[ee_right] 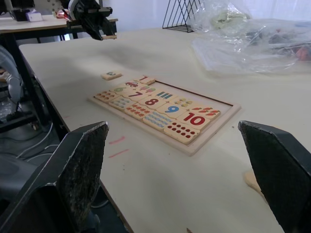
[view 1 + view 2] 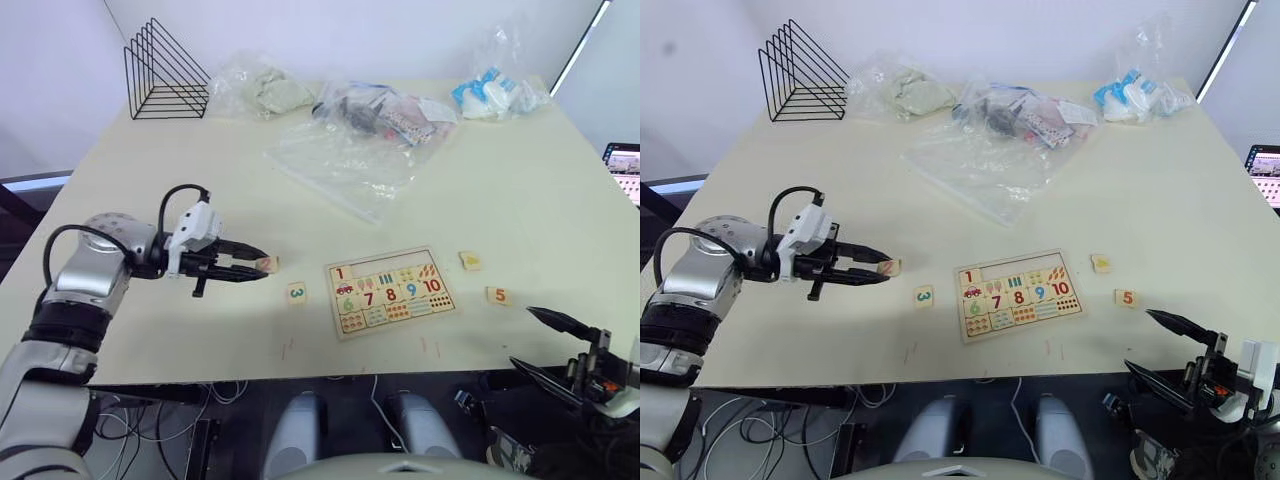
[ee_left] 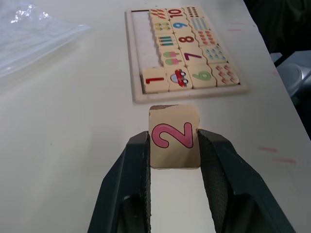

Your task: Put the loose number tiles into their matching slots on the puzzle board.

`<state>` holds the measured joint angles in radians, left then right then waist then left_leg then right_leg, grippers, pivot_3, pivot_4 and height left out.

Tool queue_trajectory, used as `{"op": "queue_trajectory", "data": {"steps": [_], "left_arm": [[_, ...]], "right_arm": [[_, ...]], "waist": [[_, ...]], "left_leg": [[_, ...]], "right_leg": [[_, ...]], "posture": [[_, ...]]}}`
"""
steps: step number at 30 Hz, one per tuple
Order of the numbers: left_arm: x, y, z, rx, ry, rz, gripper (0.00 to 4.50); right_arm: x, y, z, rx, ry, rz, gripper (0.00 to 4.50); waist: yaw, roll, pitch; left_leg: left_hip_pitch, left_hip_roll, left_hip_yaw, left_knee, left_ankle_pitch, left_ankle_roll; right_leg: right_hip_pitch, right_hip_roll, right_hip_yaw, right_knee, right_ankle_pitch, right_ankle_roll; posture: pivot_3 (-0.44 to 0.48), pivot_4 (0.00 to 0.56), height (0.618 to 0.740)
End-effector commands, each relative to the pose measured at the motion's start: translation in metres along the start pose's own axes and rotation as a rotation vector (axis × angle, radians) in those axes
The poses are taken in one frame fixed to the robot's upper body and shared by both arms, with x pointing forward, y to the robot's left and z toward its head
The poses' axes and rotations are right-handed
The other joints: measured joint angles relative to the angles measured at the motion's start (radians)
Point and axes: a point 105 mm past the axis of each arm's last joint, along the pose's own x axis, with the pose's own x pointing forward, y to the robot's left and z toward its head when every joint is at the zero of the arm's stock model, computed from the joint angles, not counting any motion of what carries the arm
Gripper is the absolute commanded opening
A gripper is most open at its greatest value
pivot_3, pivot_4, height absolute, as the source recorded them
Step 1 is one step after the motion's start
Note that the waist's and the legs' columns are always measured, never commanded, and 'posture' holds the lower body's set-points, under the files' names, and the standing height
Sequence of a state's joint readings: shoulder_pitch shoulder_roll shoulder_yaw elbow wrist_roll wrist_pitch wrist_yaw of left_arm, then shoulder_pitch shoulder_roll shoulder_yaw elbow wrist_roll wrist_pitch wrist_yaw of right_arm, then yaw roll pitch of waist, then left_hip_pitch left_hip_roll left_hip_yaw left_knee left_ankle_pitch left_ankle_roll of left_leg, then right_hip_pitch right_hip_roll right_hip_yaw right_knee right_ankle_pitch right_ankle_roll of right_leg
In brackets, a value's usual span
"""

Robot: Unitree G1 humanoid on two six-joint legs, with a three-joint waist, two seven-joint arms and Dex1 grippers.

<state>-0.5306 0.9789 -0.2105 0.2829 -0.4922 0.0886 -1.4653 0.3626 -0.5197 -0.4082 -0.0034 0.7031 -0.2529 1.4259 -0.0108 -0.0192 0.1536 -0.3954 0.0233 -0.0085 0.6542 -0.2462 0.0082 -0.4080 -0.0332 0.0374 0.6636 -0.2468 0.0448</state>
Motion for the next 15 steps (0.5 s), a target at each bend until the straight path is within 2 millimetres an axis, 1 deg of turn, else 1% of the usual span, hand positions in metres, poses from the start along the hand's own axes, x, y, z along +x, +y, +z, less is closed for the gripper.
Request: {"op": "queue_trajectory", "data": {"steps": [1, 6, 9, 12, 15], "left_arm": [[0.004, 0.003, 0.020, 0.001, 0.000, 0.049, 0.93], [0.018, 0.003, 0.036, 0.019, 0.011, 0.071, 0.93], [0.038, 0.001, 0.050, 0.052, 0.015, 0.059, 0.93], [0.052, 0.003, 0.057, 0.081, 0.032, 0.076, 0.93], [0.067, 0.000, 0.064, 0.094, 0.047, 0.051, 0.93]], "right_arm": [[0.004, 0.001, 0.008, -0.054, -0.022, -0.005, 4.50], [0.007, 0.002, 0.009, -0.060, -0.032, -0.012, 4.50], [0.009, 0.002, 0.009, -0.062, -0.040, -0.017, 4.50], [0.010, 0.002, 0.010, -0.063, -0.046, -0.022, 4.50], [0.012, 0.001, 0.010, -0.065, -0.049, -0.024, 4.50]], "waist": [[0.000, 0.000, 0.000], [0.000, 0.000, 0.000], [0.005, 0.000, 0.000], [0.005, 0.000, 0.000], [0.002, 0.000, 0.000]], "left_leg": [[0.000, 0.000, 0.000, 0.000, 0.000, 0.000], [0.000, 0.000, 0.000, 0.000, 0.000, 0.000], [0.000, 0.000, 0.000, 0.000, 0.000, 0.000], [-0.001, -0.001, 0.000, 0.000, 0.000, 0.000], [0.000, -0.001, 0.000, 0.000, 0.000, 0.000]], "right_leg": [[0.000, 0.000, 0.000, 0.000, 0.000, 0.000], [0.000, 0.000, 0.000, 0.000, 0.000, 0.000], [0.000, 0.000, 0.000, 0.000, 0.000, 0.000], [0.000, 0.000, 0.000, 0.000, 0.000, 0.000], [0.000, 0.000, 0.001, 0.000, 0.000, 0.000]], "posture": [[0.000, 0.150, 0.740], [0.000, 0.150, 0.740], [0.000, 0.150, 0.740], [0.000, 0.150, 0.740], [0.000, 0.150, 0.740]]}}
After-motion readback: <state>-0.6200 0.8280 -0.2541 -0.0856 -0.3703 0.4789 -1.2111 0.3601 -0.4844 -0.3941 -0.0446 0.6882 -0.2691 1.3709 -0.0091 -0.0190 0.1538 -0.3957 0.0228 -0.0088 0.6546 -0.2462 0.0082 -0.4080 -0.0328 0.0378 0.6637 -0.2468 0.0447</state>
